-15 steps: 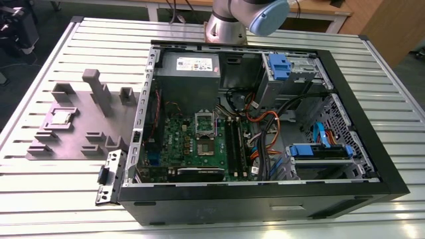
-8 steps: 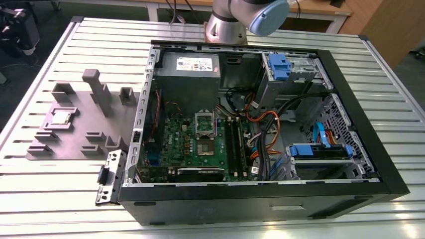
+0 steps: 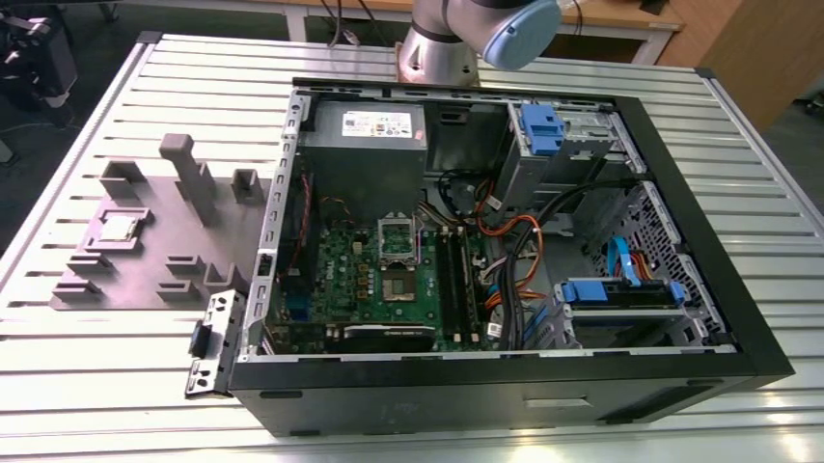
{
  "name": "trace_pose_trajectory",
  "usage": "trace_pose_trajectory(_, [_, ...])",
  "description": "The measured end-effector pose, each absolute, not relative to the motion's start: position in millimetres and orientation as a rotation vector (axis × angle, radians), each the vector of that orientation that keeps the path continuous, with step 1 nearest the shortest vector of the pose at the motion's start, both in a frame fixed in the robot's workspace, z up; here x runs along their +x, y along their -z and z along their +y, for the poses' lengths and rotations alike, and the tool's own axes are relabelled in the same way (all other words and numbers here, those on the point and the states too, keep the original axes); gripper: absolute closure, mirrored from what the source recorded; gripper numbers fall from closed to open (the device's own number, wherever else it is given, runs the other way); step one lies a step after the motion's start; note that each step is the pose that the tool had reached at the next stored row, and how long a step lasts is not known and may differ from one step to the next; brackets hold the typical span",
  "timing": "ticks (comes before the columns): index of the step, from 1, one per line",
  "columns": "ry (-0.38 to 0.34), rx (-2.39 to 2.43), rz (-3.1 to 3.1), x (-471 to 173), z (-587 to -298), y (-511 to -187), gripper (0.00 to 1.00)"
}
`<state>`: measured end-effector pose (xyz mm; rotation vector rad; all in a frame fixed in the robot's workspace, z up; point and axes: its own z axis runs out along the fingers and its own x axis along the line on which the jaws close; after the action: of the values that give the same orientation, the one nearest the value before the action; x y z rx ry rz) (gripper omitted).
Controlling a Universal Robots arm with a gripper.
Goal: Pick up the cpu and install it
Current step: 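Pick up the cpu and move it towards the insertion slot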
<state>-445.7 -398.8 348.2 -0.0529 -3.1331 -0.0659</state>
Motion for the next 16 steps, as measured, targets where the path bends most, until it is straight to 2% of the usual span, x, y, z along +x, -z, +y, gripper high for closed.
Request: trace_pose_trajectory(16, [0.066,-0.05,-3.126,-445.3,-407.7,-338.7,0.41])
